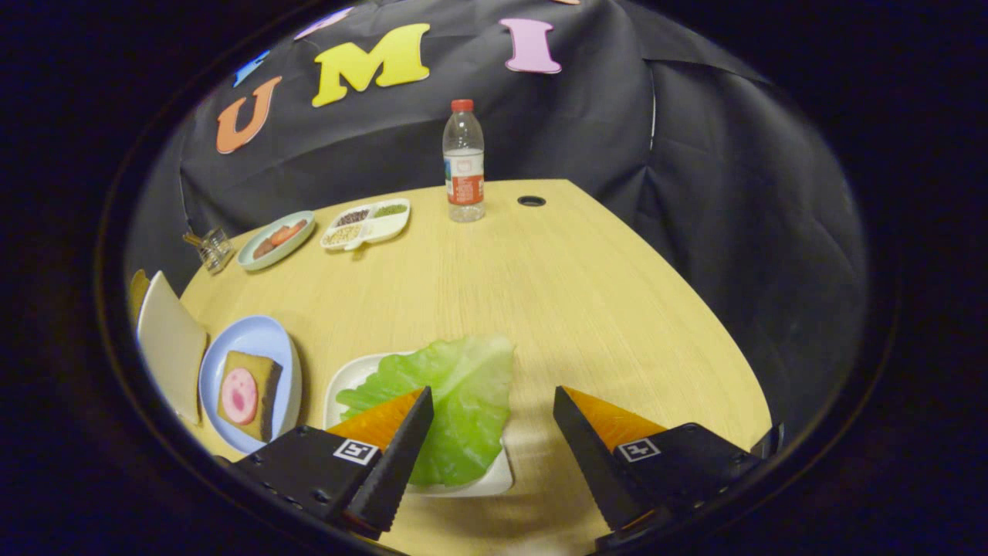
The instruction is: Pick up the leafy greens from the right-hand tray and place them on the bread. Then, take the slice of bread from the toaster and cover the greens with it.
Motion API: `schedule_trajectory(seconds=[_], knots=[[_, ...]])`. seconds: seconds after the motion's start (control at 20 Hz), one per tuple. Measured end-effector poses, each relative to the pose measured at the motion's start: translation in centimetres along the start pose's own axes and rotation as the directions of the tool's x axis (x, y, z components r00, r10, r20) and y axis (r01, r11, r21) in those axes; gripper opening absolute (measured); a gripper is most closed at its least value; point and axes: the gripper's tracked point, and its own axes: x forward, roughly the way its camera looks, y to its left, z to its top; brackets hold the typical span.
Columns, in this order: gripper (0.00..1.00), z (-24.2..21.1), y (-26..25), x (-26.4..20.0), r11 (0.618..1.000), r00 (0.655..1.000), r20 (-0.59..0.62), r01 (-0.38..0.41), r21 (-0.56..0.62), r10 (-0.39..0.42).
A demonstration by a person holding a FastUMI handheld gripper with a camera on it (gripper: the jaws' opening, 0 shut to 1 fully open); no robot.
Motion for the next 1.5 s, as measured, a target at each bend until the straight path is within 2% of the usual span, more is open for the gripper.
schedule_trajectory(seconds=[0.15,0.25,0.35,0.45,0.55,0.7,0.8,1.05,1.5], knots=[[0.94,0.5,0.3,1.0,0.999,1.000,-0.026,-0.009,-0.030,0.009],[0.86,0.7,0.3,1.4,0.999,0.999,-0.040,-0.014,-0.035,0.013],[0.72,0.3,0.4,1.4,0.999,0.997,-0.069,-0.020,-0.025,0.018],[0.72,0.2,1.1,1.3,0.999,0.996,-0.077,-0.054,-0.008,0.053],[0.32,0.0,0.8,1.5,0.999,0.995,-0.083,-0.047,-0.006,0.047],[0.37,0.6,1.0,1.2,0.999,0.997,-0.058,-0.047,-0.006,0.047],[0.00,0.4,1.2,0.9,0.999,0.997,-0.062,-0.053,-0.002,0.053],[0.00,1.0,2.0,-0.4,0.998,0.998,-0.029,-0.061,-0.015,0.060],[0.00,4.6,5.0,-8.1,0.996,0.991,0.117,-0.058,-0.070,0.066]])
